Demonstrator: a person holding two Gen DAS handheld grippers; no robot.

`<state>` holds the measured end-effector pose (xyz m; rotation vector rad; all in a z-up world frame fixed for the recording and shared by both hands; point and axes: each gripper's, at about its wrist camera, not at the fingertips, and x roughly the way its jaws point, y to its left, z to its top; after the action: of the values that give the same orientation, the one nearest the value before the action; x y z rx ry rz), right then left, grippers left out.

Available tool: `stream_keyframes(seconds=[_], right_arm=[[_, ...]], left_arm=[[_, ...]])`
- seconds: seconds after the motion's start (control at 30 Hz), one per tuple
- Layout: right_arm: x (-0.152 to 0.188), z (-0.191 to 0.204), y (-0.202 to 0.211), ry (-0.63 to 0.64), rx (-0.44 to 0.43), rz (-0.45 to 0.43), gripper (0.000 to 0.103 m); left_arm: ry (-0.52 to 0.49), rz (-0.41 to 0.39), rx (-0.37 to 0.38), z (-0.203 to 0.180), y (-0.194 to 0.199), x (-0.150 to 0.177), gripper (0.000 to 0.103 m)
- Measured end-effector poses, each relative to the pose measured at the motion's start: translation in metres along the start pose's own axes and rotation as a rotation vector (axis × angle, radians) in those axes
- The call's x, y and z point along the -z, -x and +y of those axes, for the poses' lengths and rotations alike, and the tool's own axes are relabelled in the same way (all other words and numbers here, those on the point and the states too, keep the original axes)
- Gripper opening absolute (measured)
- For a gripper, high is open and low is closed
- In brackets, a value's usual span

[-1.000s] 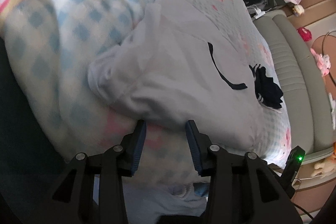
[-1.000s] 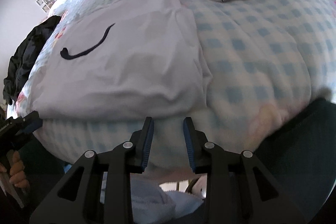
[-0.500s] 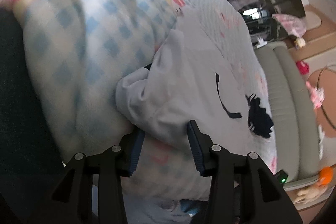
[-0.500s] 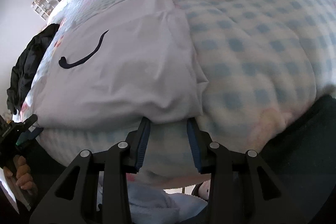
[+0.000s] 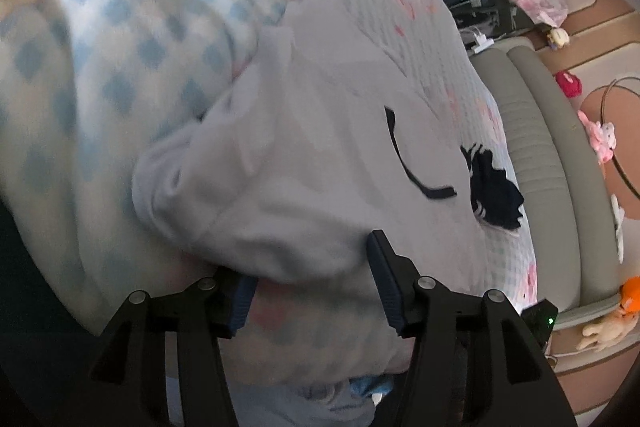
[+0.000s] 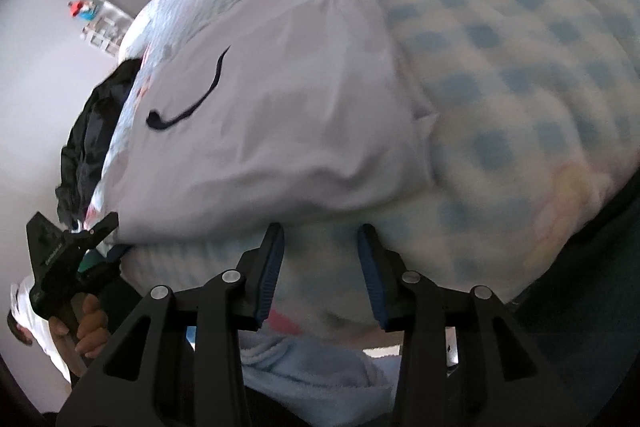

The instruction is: Fold clothes

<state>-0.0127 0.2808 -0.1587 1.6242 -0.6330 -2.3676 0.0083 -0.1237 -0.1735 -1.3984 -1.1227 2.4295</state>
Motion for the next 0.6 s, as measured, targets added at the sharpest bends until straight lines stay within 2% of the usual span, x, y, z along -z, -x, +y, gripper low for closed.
stream_keyframes(seconds=[0.1,0.23,0.6], right_arm=[[-0.003,-0.001,0.004,0.001,0.037,-0.04,0.039],[-0.002,-0.002,0.004,0.004,0.068,-0.062,0.04],[-0.016,0.023,-0.004,0.072,0.179,-0.061,0.04]], left_arm=[[-0.014,-0.045,0.008,0.0,0.007,-0.002,0.053],[-0.004,-0.019,-0.022,0.006,-0.001,-0.001,0.053],[0.0,-0.027,-0.023,0.003,-0.004,0.0,0.053]])
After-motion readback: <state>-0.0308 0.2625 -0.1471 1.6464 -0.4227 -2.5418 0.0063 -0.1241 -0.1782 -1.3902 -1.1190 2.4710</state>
